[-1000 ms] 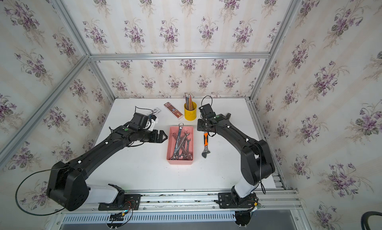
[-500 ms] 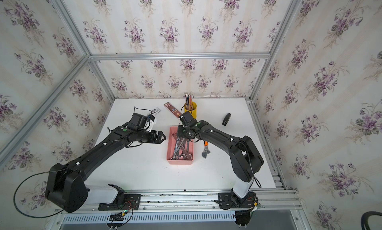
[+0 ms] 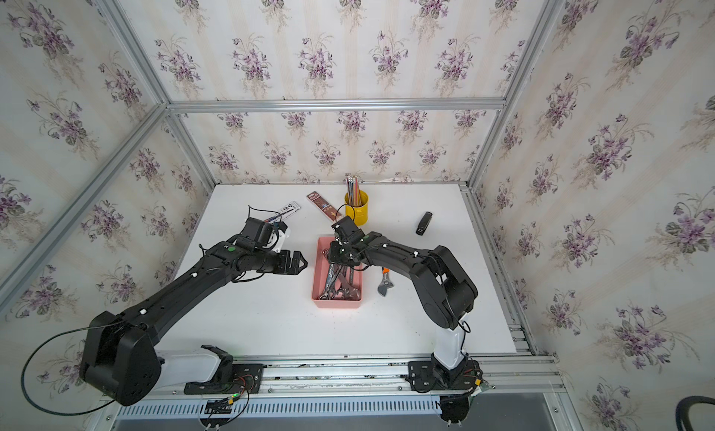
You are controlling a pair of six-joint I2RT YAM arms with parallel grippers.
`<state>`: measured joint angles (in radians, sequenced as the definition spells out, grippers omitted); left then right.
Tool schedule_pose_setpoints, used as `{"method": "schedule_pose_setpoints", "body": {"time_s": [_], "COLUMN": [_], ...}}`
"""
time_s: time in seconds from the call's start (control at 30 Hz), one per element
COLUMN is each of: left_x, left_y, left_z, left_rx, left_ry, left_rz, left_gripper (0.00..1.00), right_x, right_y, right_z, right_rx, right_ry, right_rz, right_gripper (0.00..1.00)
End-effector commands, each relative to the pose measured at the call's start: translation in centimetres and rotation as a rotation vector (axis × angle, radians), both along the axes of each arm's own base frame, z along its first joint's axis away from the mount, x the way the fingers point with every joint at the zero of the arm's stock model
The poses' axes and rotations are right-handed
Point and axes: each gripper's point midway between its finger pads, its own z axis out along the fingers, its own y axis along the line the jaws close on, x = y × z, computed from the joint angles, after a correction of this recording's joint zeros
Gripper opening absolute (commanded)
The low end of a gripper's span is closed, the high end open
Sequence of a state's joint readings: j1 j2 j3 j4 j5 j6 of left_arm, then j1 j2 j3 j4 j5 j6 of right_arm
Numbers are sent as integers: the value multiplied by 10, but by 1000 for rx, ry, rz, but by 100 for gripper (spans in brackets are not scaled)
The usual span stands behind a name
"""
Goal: Take out the wrench from the storage box
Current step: Pick up the wrench from the storage box, then place the wrench at the center of the board.
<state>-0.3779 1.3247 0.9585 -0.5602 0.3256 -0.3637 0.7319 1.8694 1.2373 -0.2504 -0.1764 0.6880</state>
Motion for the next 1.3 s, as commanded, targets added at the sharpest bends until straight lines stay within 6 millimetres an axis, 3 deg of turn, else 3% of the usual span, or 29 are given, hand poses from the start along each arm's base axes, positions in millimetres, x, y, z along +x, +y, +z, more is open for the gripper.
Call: {"method": "schedule_pose_setpoints", "body": {"time_s": [0.0,0.33,0.53,0.63,1.27], "left_x": [4,2,2,4,9], "left_y": [-1,-1,-1,-2,-7], "left_z": [2,0,0,2,10], "left_rx": [-6,-6,-9,-13,-30], "left_ry": [-18,-10,-9,-12,-19], "left_rz": [-6,-6,-6,-5,-12], "left_gripper": [99,99,99,99,99], "right_x": [1,-1,-2,-1,8], "right_y": [11,12,8,6,-14], "right_z": [1,-5,6,17,116], "right_rx": [53,59,55,55,54], "right_ry": [-2,2,-25,-46,-225], "right_rz": [19,32,34,36,21], "right_gripper": [39,19,6,0,0]}}
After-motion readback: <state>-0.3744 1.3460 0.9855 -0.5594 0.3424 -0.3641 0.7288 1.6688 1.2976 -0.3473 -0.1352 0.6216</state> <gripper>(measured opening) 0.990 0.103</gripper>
